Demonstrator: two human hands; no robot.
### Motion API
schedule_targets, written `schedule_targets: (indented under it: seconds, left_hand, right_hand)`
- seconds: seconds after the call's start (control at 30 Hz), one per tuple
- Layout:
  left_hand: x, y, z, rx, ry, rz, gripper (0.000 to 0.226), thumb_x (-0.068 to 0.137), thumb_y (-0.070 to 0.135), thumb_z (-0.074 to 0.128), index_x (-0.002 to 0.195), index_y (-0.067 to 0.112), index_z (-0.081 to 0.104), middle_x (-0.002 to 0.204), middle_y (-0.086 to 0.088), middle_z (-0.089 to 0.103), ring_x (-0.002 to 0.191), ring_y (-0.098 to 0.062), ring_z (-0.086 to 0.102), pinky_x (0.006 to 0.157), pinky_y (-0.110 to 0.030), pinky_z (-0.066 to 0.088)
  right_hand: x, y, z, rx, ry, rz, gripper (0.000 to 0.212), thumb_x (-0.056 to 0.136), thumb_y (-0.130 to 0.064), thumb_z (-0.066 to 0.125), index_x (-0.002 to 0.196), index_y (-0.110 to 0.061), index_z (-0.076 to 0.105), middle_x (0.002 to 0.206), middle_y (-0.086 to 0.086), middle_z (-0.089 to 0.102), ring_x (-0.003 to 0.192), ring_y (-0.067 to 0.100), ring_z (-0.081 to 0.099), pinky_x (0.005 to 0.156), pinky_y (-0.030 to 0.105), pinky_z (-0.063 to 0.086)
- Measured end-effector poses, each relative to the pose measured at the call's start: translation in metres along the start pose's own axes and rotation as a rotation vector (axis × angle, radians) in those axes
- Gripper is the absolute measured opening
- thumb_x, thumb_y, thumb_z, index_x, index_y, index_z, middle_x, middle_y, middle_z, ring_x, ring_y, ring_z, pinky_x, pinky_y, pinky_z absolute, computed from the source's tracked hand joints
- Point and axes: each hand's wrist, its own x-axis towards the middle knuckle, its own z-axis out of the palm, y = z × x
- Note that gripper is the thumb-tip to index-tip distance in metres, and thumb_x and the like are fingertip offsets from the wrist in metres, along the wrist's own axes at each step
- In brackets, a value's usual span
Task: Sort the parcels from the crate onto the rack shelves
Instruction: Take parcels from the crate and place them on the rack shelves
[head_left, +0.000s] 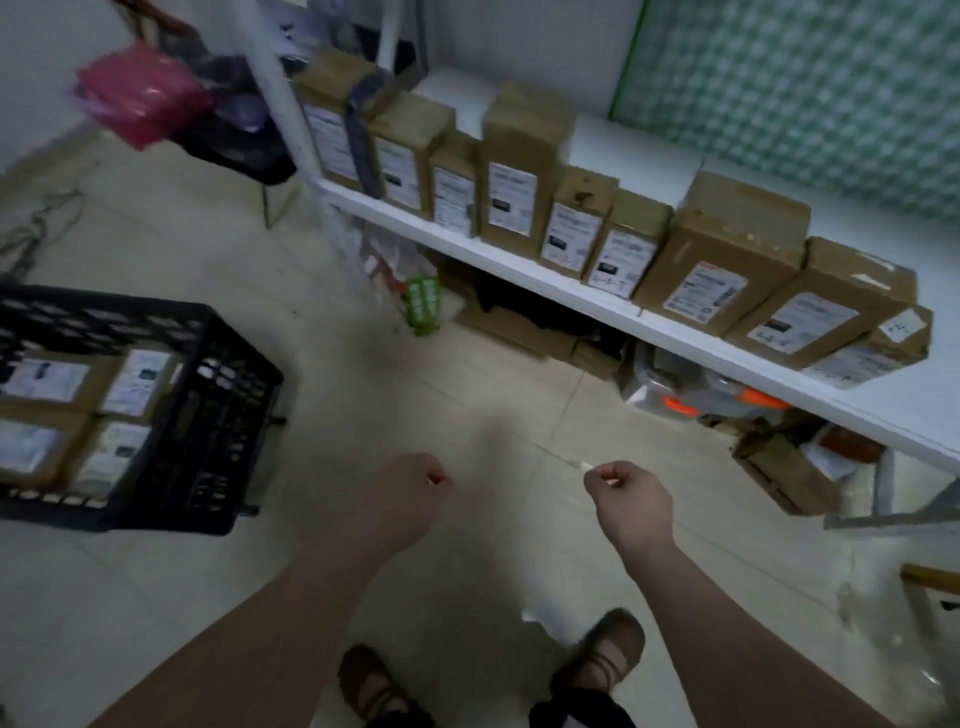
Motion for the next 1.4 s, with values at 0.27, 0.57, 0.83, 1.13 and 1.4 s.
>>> schedule_targets:
  seconds: [0.27, 0.57, 0.83, 1.13, 1.4]
  left_hand:
    - [-0.077, -0.214, -0.160, -0.210, 0.236, -0.358, 0.016, 0.094, 0.022, 0.053, 0.085, 0.017, 0.066, 0.080, 0.002, 0.060, 0.074, -0.014, 0.057, 0.065, -0.028, 0.045]
    - [-0.154, -0.346, -0.224, -0.686, 0.434, -0.609, 0.009, 0.091, 0.015, 0.056, 0.088, 0.013, 0.064, 0.075, -0.008, 0.057, 0.068, -0.022, 0.054, 0.066, -0.030, 0.048]
    - [-0.159, -0.425, -0.246, -0.934, 0.411, -0.751, 0.011, 0.090, 0.018, 0.059, 0.099, 0.015, 0.064, 0.084, -0.009, 0.062, 0.066, -0.019, 0.054, 0.059, -0.024, 0.044]
    - [-0.051, -0.496, -0.326, -0.911, 0.457, -0.811, 0.017, 0.089, 0.020, 0.059, 0.106, 0.017, 0.060, 0.104, -0.007, 0.061, 0.086, -0.022, 0.062, 0.076, -0.031, 0.051]
    - [0.043, -0.543, -0.373, -1.041, 0.415, -0.798, 0.021, 0.089, 0.020, 0.058, 0.109, 0.023, 0.051, 0.098, 0.001, 0.057, 0.082, -0.011, 0.054, 0.085, -0.039, 0.051]
  right_hand:
    - [-0.118, -0.126, 0.173, -0.009, -0.239, -0.116, 0.029, 0.088, -0.021, 0.061, 0.069, 0.000, 0.063, 0.063, 0.014, 0.058, 0.066, 0.031, 0.054, 0.063, 0.035, 0.040]
    - [-0.189, -0.225, 0.303, -0.140, -0.530, -0.247, 0.022, 0.089, -0.020, 0.062, 0.076, -0.002, 0.064, 0.067, 0.009, 0.059, 0.061, 0.022, 0.050, 0.057, 0.027, 0.037]
    - [-0.200, -0.264, 0.396, -0.311, -0.694, -0.222, 0.015, 0.092, -0.015, 0.057, 0.078, -0.013, 0.064, 0.084, 0.013, 0.066, 0.071, 0.025, 0.055, 0.076, 0.043, 0.053]
    - [-0.173, -0.353, 0.508, -0.525, -0.827, -0.382, 0.011, 0.095, -0.021, 0.055, 0.091, -0.022, 0.065, 0.083, -0.003, 0.062, 0.078, 0.015, 0.057, 0.067, 0.026, 0.044]
    - [-0.143, -0.407, 0.591, -0.592, -0.824, -0.387, 0.012, 0.093, -0.023, 0.058, 0.102, -0.020, 0.064, 0.092, -0.001, 0.065, 0.089, 0.020, 0.061, 0.074, 0.030, 0.049]
